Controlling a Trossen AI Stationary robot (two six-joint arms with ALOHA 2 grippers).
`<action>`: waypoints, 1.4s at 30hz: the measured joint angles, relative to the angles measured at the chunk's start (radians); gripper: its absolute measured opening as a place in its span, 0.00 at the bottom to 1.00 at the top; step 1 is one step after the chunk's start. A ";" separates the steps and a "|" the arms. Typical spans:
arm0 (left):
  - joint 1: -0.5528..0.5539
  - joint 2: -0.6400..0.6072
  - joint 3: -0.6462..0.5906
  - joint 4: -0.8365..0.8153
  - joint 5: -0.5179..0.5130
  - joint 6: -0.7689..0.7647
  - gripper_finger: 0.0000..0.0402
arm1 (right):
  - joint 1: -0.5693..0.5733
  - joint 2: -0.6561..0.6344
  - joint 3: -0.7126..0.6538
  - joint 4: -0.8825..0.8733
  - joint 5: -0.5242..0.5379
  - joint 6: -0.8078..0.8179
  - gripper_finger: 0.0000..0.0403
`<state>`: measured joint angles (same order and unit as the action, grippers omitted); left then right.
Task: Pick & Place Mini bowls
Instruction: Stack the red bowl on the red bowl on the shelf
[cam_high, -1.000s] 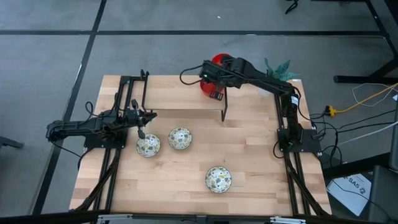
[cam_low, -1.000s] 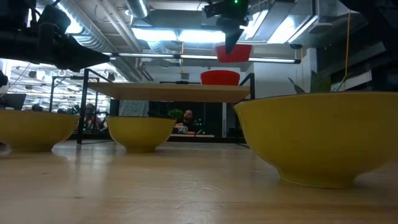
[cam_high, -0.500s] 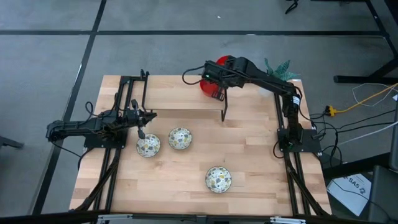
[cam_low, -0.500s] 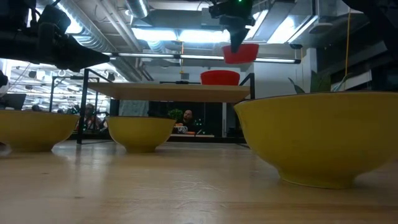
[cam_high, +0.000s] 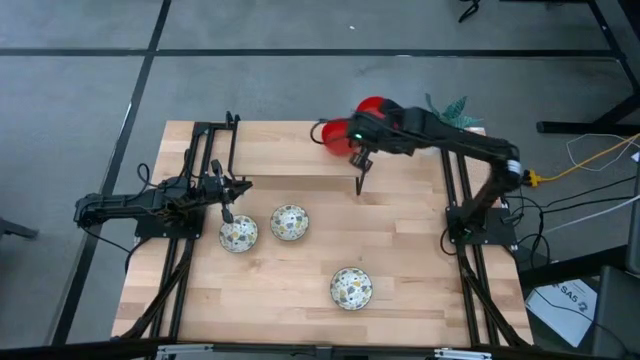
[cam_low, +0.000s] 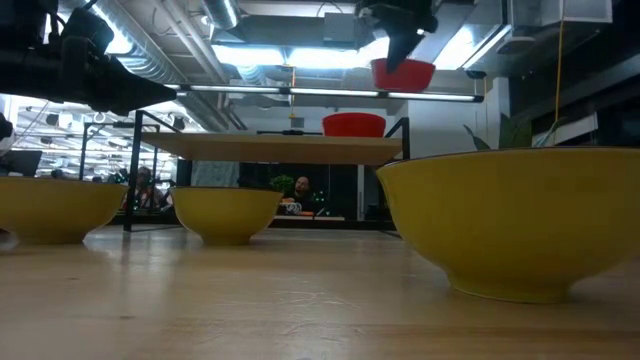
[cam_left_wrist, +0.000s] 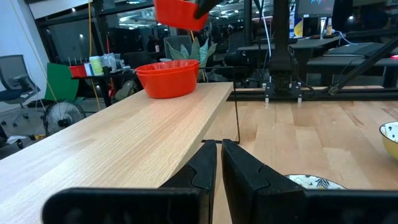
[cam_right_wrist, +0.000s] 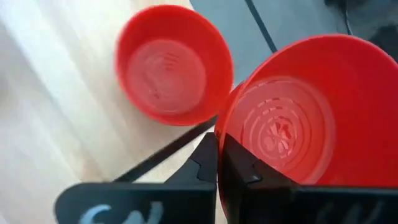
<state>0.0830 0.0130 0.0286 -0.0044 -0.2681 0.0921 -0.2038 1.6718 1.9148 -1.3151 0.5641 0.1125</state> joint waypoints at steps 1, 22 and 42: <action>0.000 0.000 0.000 0.000 0.000 0.000 0.05 | 0.004 -0.047 -0.075 0.063 -0.010 -0.008 0.01; 0.000 0.000 0.000 0.000 0.000 0.000 0.05 | -0.105 -0.339 -0.466 0.666 -0.563 -0.261 0.01; 0.000 0.000 0.000 0.000 0.000 0.000 0.05 | -0.115 -0.182 -0.384 0.622 -0.565 -0.382 0.01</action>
<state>0.0830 0.0130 0.0284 -0.0044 -0.2680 0.0921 -0.3191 1.4901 1.5308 -0.6930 -0.0006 -0.2700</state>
